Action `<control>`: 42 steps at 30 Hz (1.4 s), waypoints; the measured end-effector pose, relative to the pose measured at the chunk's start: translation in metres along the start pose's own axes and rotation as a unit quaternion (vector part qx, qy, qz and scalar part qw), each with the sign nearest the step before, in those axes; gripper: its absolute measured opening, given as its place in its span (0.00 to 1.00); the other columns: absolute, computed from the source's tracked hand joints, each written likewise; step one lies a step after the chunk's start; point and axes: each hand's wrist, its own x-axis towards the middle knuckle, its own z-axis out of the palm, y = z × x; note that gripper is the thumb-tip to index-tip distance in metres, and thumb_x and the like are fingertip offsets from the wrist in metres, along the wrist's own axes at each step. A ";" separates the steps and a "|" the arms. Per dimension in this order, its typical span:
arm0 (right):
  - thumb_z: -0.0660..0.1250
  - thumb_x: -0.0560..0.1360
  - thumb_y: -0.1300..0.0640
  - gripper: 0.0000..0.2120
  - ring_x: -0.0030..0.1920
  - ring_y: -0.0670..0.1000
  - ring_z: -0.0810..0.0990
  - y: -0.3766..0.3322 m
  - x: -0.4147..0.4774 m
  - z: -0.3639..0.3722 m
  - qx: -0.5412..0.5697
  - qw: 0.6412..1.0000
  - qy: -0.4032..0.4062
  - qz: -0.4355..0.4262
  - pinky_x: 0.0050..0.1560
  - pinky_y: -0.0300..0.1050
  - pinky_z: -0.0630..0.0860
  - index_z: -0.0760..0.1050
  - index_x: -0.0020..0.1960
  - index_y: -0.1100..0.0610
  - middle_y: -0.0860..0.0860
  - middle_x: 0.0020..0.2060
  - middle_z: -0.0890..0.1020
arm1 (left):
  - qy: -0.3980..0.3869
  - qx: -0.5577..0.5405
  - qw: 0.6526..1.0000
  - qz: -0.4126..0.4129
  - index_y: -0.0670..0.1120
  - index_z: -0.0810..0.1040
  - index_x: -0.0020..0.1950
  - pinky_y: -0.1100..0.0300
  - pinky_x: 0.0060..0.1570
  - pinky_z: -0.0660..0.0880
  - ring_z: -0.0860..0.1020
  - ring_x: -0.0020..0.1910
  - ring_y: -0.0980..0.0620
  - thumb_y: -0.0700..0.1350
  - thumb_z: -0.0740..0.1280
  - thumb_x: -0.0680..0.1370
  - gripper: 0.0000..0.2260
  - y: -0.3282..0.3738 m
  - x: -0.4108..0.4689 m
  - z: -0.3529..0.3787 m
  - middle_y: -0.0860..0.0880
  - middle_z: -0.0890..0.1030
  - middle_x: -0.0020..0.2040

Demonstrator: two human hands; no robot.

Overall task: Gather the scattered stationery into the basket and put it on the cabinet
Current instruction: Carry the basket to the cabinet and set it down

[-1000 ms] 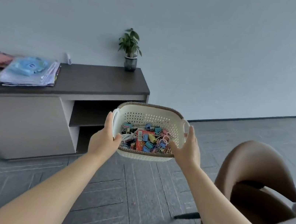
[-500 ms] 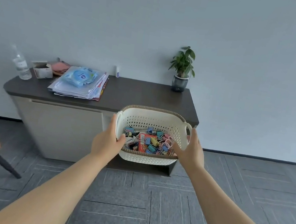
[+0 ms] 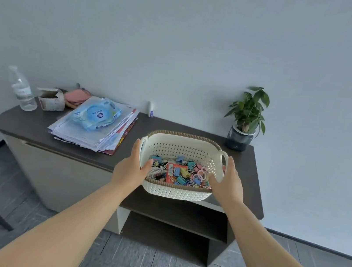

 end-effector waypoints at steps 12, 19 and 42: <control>0.64 0.76 0.53 0.33 0.65 0.57 0.72 0.014 0.165 0.067 0.001 0.994 0.018 0.107 0.57 0.53 0.75 0.49 0.75 0.50 0.54 0.69 0.68 | -0.084 -0.014 0.996 0.026 0.50 0.46 0.75 0.57 0.36 0.76 0.80 0.46 0.47 0.51 0.60 0.79 0.31 -0.009 0.200 0.087 0.45 0.77 0.59; 0.62 0.76 0.53 0.30 0.61 0.57 0.74 0.008 0.240 0.099 0.011 0.988 0.027 0.150 0.50 0.50 0.75 0.51 0.73 0.48 0.54 0.67 0.70 | -0.100 -0.002 0.995 0.029 0.50 0.47 0.75 0.55 0.37 0.78 0.81 0.44 0.47 0.52 0.60 0.79 0.30 -0.019 0.283 0.117 0.46 0.79 0.56; 0.60 0.77 0.53 0.35 0.61 0.60 0.74 0.010 0.336 0.112 -0.032 0.982 -0.044 0.182 0.53 0.54 0.77 0.40 0.75 0.49 0.56 0.73 0.60 | -0.166 -0.012 0.986 -0.016 0.48 0.41 0.75 0.56 0.36 0.73 0.80 0.45 0.45 0.51 0.59 0.79 0.33 -0.003 0.368 0.150 0.43 0.79 0.55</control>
